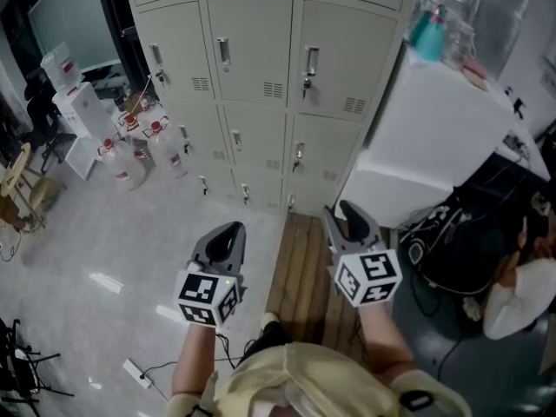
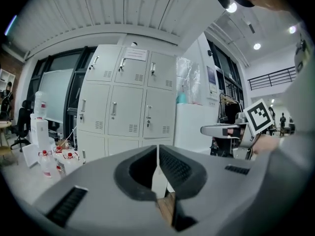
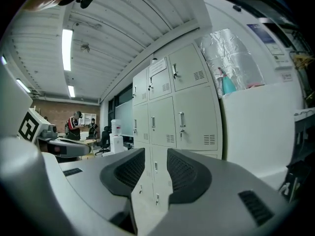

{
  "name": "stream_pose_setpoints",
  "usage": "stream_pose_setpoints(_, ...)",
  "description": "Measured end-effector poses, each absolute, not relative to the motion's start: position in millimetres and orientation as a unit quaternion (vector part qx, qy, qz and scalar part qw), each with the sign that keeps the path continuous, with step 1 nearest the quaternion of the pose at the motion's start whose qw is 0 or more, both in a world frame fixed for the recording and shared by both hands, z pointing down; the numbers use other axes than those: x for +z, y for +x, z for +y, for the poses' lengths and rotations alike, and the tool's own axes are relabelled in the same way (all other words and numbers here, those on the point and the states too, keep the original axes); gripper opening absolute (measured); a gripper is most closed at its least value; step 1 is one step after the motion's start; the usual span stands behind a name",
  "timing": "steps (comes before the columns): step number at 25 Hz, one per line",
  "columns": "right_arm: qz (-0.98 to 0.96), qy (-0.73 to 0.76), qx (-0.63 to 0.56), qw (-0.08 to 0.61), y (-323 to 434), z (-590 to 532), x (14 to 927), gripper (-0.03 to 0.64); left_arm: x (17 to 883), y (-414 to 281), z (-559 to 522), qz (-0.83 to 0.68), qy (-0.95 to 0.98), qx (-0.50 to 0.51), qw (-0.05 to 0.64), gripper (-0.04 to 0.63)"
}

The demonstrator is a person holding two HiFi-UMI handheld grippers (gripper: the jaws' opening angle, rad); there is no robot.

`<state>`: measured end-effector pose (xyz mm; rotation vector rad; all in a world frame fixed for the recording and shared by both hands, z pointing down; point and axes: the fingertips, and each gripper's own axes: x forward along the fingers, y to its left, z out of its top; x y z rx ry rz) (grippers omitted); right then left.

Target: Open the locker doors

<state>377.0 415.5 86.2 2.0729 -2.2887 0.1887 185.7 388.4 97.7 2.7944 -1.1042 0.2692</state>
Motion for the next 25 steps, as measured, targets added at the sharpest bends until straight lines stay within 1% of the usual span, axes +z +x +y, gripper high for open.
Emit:
stream_pose_setpoints(10,-0.728,0.684,0.043,0.018,373.5,328.0,55.9,0.119,70.9,172.2,311.9,-0.361,0.928,0.082,0.041,0.003)
stream_pose_setpoints(19,-0.722,0.691,0.035,0.003,412.5,241.9,44.0,0.118,68.1,182.0,252.2,-0.392,0.916,0.081,0.036,0.003)
stream_pose_setpoints(25,-0.738,0.674,0.026,0.007,436.6,169.2,35.7,0.118,57.9,201.2,197.7,-0.429,0.9,0.07,0.036,0.003)
